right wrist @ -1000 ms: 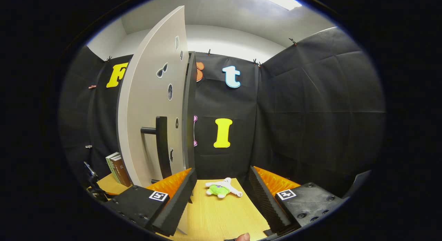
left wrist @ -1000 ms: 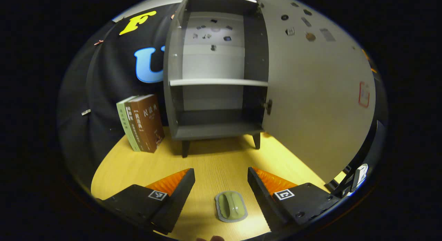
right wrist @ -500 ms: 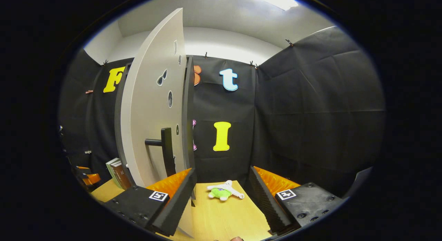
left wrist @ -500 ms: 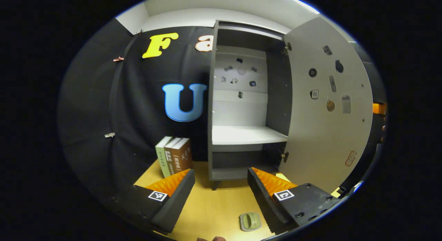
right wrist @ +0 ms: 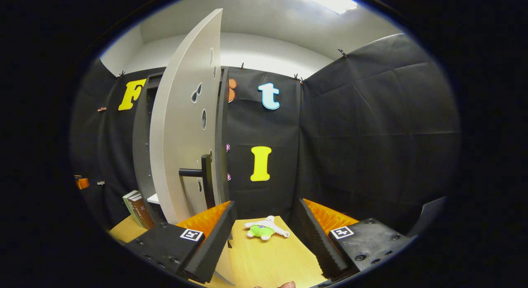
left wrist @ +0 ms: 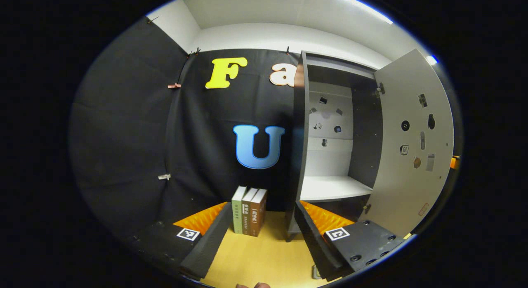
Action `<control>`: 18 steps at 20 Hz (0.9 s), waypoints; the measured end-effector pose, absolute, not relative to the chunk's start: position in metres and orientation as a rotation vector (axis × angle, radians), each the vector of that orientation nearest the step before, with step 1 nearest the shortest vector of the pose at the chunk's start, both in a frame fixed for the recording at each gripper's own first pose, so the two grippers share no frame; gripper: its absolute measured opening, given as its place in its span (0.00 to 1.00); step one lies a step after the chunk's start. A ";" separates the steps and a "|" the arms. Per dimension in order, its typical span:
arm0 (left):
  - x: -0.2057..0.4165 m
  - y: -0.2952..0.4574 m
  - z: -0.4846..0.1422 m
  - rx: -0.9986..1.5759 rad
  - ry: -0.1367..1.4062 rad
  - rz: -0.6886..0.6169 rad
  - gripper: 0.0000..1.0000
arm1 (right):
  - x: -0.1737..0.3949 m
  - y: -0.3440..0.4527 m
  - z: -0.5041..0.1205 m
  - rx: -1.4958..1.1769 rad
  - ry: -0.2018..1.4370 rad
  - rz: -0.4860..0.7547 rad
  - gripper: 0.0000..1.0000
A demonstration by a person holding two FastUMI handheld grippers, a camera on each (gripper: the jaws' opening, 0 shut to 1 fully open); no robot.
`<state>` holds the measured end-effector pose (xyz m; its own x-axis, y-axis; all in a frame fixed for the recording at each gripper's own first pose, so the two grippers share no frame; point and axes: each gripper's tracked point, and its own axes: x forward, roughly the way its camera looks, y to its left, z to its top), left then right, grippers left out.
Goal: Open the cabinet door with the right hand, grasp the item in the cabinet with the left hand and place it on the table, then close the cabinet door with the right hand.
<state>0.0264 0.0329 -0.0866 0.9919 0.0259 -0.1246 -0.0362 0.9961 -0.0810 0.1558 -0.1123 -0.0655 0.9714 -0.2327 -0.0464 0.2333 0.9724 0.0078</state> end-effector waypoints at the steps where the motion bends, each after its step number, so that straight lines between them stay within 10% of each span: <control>1: 0.023 0.035 -0.083 -0.084 0.117 0.031 0.95 | 0.156 -0.111 -0.066 0.012 0.045 -0.246 0.96; 18: 0.001 0.050 -0.084 -0.080 0.129 0.012 0.94 | 0.149 -0.030 -0.070 0.087 0.065 -0.174 0.98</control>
